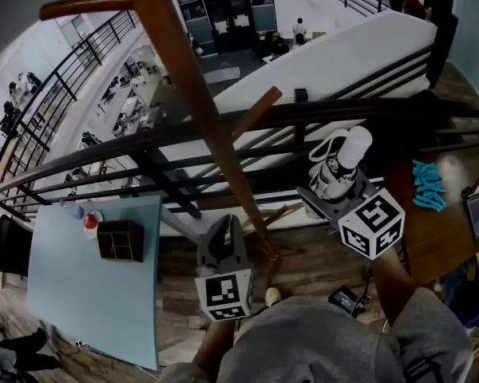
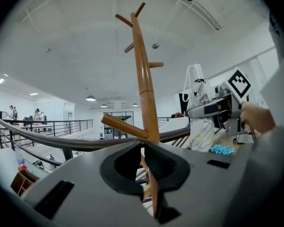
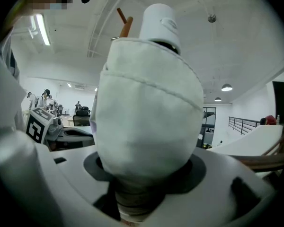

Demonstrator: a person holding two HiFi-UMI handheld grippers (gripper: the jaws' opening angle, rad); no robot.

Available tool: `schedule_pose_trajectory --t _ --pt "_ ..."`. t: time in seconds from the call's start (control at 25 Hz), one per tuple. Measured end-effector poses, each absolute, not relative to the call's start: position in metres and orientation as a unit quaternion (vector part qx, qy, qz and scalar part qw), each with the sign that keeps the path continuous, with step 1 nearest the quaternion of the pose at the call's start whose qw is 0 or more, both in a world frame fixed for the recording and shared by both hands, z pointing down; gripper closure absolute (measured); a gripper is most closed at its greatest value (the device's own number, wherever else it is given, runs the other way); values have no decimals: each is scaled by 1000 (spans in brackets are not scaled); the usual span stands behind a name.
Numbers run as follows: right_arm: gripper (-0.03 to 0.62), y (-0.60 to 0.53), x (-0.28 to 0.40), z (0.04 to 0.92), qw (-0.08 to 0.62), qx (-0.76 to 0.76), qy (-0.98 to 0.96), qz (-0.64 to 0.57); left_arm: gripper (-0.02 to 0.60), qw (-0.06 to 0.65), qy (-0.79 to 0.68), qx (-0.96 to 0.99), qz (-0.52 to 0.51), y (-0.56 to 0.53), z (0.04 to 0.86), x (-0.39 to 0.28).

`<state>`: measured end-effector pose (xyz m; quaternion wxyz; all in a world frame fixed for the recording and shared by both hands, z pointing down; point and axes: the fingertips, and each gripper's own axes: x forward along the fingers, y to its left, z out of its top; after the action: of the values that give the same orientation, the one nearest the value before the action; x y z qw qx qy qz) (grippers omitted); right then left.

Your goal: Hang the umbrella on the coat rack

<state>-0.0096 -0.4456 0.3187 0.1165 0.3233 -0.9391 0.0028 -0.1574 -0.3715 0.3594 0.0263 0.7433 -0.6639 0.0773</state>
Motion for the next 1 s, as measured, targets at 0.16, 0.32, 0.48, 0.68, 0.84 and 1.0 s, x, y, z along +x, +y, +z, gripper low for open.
schedule_pose_trajectory --t 0.16,0.32,0.48,0.68,0.84,1.0 --pt "324 -451 -5 310 108 327 -939 8 548 24 -659 748 76 -380 358 -159" --pt "324 -455 -6 294 102 325 -940 2 548 24 -657 750 72 -382 353 -158" --pt "324 -459 -18 280 100 317 -943 -14 548 28 -655 751 79 -377 357 -162" --pt "324 -468 -30 271 101 311 -945 -17 549 33 -661 746 75 -376 355 -170" --pt "324 -475 -45 257 100 299 -948 -32 548 29 -663 744 71 -379 353 -179" --pt "324 -483 -55 239 94 291 -951 -40 548 27 -664 744 66 -380 350 -185"
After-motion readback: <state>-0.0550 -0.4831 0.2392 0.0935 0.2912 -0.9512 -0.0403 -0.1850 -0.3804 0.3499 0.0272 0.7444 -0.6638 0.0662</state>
